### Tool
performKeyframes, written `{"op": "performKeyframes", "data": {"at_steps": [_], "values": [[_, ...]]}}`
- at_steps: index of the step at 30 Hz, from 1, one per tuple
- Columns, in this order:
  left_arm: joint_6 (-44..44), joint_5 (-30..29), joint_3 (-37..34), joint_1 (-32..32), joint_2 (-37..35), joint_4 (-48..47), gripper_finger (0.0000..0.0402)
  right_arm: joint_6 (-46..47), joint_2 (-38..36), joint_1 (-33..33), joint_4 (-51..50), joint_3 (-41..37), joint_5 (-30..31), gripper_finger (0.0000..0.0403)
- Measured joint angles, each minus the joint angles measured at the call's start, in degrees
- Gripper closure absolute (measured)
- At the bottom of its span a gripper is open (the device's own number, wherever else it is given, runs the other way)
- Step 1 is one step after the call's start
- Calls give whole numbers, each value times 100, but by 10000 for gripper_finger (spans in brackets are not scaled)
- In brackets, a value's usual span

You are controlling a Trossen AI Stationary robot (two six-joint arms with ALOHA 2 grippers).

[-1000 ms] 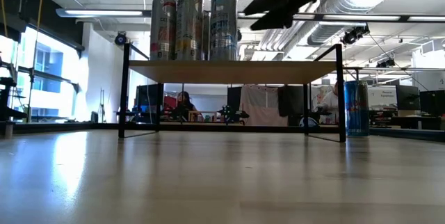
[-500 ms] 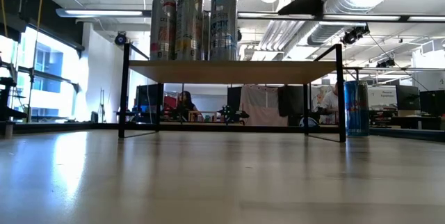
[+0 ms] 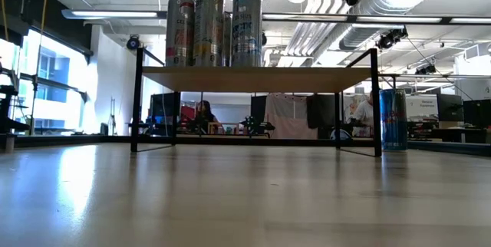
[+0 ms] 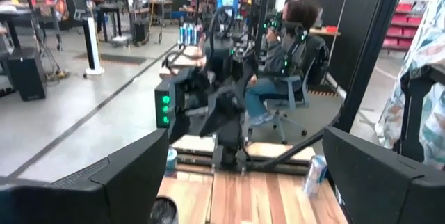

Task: Place canned beverage on shelf
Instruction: Put the top blue soda can on the shelf

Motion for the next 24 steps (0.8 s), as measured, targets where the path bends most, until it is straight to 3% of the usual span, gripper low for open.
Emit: {"op": "performKeyframes", "data": {"at_steps": [3,8,18,21,24], "values": [[-33,0,-1,1,-33,-112,51,126,0,-1,29,0,65,36],[-150,1,0,1,-78,-159,51,939,0,-14,-711,16,865,36],[-107,-72,0,2,-88,-159,51,2189,580,-144,-5354,1549,2605,36],[-107,-76,0,0,-88,-159,51,2805,821,-365,-6471,1727,2659,36],[-58,-85,0,0,-88,-157,51,3117,1014,-628,-6954,1609,2506,37]]}}
